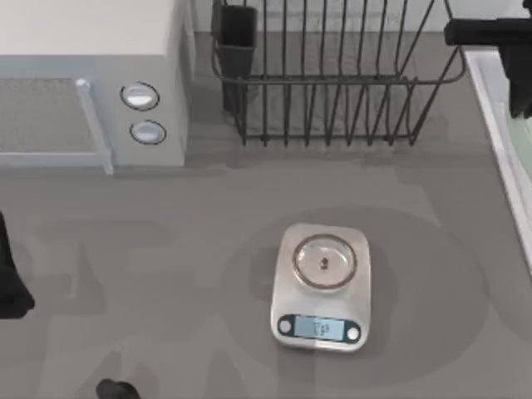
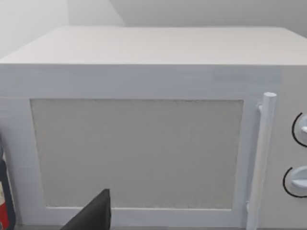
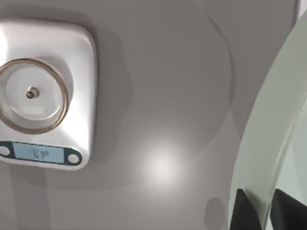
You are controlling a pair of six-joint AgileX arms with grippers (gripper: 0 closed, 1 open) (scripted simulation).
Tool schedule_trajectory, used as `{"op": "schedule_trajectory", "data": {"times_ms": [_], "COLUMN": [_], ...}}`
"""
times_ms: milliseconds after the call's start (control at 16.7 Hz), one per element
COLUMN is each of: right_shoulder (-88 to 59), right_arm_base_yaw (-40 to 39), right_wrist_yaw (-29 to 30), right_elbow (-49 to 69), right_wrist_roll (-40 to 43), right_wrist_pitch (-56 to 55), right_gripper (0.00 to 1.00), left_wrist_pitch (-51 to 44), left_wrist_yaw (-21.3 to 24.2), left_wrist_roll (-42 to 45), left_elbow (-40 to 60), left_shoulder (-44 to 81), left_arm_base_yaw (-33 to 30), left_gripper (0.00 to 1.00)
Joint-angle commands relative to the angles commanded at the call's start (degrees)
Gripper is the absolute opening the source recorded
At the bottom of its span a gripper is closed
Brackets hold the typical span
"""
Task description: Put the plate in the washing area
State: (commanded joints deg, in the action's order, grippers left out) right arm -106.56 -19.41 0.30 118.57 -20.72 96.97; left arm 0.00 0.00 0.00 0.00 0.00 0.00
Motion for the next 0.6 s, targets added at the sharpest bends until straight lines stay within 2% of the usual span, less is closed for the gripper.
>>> {"op": "schedule_trajectory", "data": {"times_ms": [180,600], "right_shoulder": [-9.41,-40.43], "right_arm_base_yaw": [4.66,18.83], "right_wrist_yaw": [0.04,0.17], "right_elbow": [9.37,39.48], "right_wrist_roll": [4.64,18.76], "right_wrist_pitch": [1.29,3.51], "right_gripper": [0.00,0.00], "left_wrist_pitch": [0.00,0.00], "left_wrist_yaw": [0.00,0.00], "left_wrist_roll": [0.00,0.00], "left_elbow": [0.00,0.00], "left_shoulder": [0.00,0.00], "left_arm_base_yaw": [0.00,0.00], "left_gripper": [1.00,1.00]}}
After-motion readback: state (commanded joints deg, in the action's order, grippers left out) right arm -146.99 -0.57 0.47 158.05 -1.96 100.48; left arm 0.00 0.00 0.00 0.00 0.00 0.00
